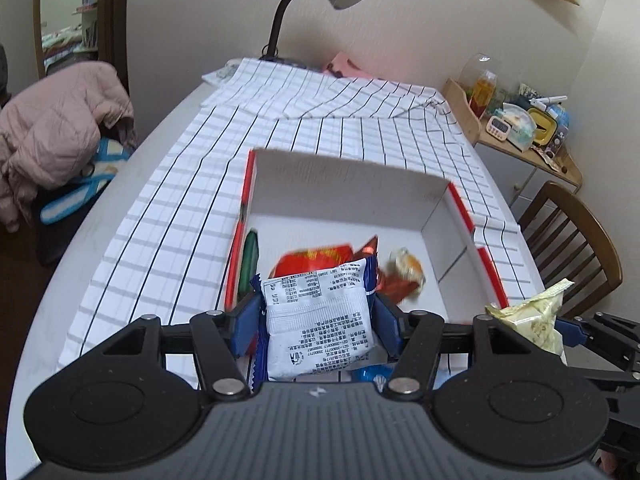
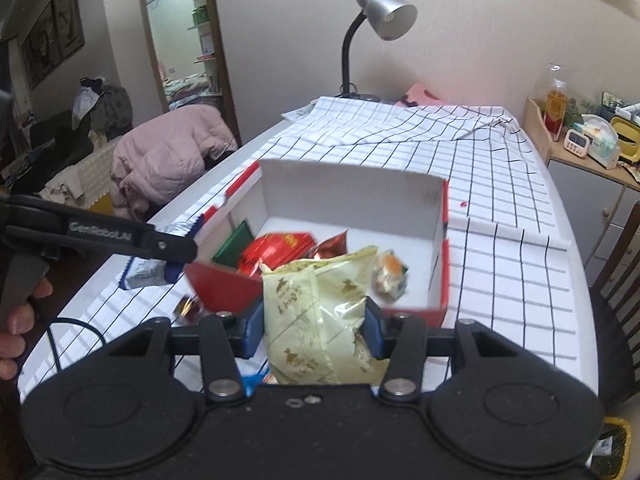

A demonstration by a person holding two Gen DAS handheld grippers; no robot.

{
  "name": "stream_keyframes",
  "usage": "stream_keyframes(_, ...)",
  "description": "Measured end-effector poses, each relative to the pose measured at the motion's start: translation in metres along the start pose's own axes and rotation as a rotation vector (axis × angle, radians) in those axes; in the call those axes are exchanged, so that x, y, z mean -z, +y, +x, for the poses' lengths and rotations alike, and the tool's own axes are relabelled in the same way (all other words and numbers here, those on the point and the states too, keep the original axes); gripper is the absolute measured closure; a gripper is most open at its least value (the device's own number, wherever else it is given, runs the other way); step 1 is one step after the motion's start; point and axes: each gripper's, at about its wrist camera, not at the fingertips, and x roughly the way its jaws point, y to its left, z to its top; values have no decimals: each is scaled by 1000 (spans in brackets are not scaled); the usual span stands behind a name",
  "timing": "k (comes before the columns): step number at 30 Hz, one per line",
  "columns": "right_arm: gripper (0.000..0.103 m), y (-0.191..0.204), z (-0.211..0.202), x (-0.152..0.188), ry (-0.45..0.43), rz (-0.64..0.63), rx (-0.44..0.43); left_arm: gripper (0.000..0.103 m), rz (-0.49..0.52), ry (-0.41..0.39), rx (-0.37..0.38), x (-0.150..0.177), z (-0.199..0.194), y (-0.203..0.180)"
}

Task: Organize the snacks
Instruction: 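Carry both packs into the red box and open both grippers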

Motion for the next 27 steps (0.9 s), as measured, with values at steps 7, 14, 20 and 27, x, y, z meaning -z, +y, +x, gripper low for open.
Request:
stream_keyframes(7,54,-20,27,-23,21,15,32,43,15,11,-17,-26,27,-6)
stream_keyframes(14,54,-36,59,-38,60,32,59,43,31,31,-45,-45,58,-10)
stream_keyframes(20,54,-42,90,-44,105,30,71,43,67,52,-70,-50,84,-16)
stream_keyframes(27,54,-36,122,-47,148,-24,69,43,96,87,-95,-48,111,-19)
